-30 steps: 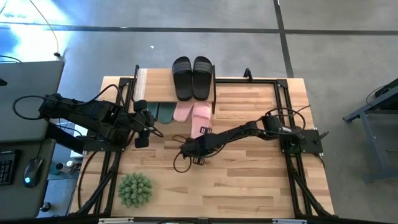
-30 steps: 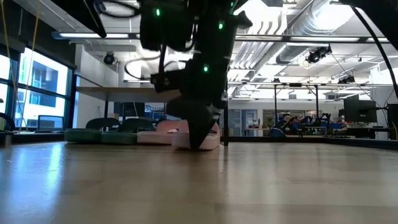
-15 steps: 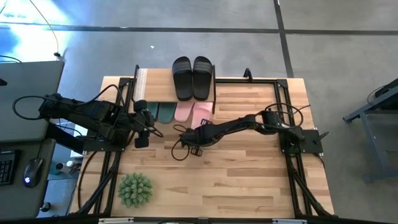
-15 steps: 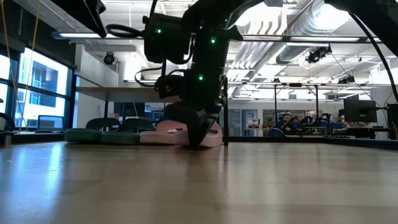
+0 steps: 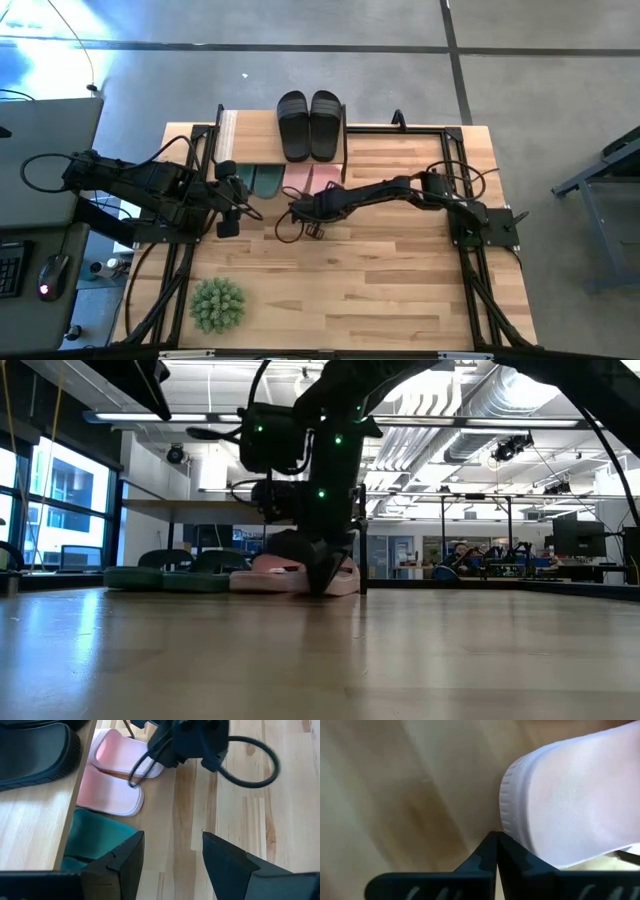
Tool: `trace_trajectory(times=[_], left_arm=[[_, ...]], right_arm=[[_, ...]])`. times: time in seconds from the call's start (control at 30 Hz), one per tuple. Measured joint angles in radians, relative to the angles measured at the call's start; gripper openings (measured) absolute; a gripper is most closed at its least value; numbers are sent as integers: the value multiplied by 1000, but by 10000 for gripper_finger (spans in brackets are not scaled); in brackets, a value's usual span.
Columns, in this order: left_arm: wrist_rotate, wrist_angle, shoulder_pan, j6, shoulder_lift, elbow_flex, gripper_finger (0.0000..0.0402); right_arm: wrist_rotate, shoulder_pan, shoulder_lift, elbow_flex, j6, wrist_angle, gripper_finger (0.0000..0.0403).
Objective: Pick and place slides into the shelf
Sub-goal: Put the pink slide under the shelf, then adjust the left pink slide under the shelf
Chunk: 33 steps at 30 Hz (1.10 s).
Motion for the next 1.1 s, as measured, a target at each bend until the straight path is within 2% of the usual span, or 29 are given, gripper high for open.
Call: trace_trajectory(times=[0.7, 1.1], left_arm=[[0, 0, 0, 0, 0, 0, 184], [-4, 0, 0, 2, 0, 0, 184]], right_arm=[[8, -27, 1, 0, -25, -3, 0], [10, 27, 2, 1, -27, -12, 0]])
